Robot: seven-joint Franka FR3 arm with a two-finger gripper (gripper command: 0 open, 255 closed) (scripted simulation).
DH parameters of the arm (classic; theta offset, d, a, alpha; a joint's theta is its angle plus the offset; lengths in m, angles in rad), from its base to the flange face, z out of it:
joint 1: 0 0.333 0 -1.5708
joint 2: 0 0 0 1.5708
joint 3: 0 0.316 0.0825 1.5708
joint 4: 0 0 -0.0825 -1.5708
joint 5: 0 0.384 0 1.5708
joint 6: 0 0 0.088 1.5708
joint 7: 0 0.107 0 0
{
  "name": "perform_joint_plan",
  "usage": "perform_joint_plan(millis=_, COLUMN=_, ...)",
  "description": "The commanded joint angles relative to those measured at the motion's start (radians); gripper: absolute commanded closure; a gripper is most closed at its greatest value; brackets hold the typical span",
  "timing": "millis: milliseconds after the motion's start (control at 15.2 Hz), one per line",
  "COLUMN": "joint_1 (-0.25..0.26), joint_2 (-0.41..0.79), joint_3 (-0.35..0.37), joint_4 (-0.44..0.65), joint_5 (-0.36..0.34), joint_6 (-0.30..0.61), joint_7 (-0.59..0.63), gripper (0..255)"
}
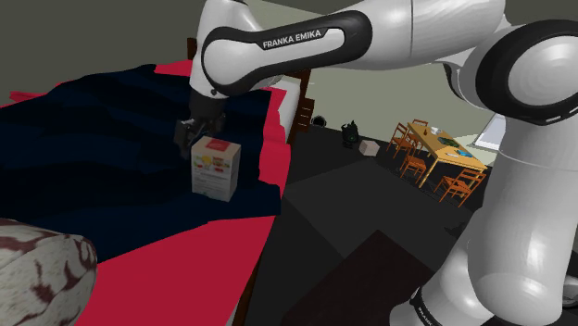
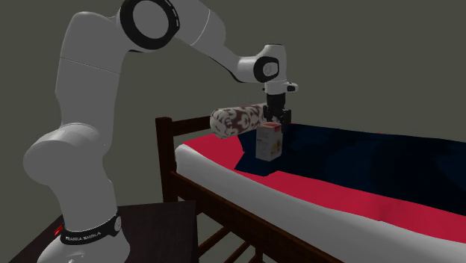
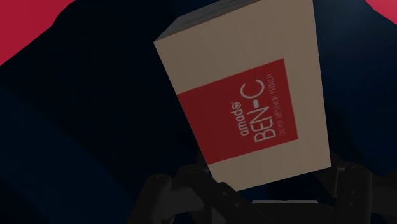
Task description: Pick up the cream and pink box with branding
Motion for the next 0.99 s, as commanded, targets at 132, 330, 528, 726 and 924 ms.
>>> perform_joint_plan(millis=132, joint_1=0.0, joint_2=-0.013, joint_3=0.002, joint_4=0.034, joint_5=0.003, joint_6=-0.046, joint_7=0.0, gripper=255)
perform_joint_plan(millis=330, joint_1=0.0, joint_2=-0.021, joint_3=0.002, joint_4=0.064, joint_5=0.005, joint_6=-0.084, joint_7=0.001, gripper=255)
perform_joint_plan(millis=528, joint_1=0.0, joint_2=-0.026, joint_3=0.003, joint_4=0.097, joint_5=0.006, joint_6=-0.122, joint_7=0.001, gripper=255)
perform_joint_plan(millis=726, joint_1=0.001, joint_2=-0.03, joint_3=0.004, joint_4=0.133, joint_5=0.007, joint_6=-0.161, joint_7=0.002, gripper=255)
perform_joint_plan(millis=924, joint_1=0.001, joint_2=-0.031, joint_3=0.004, joint_4=0.147, joint_5=0.007, joint_6=-0.176, joint_7=0.003, gripper=255)
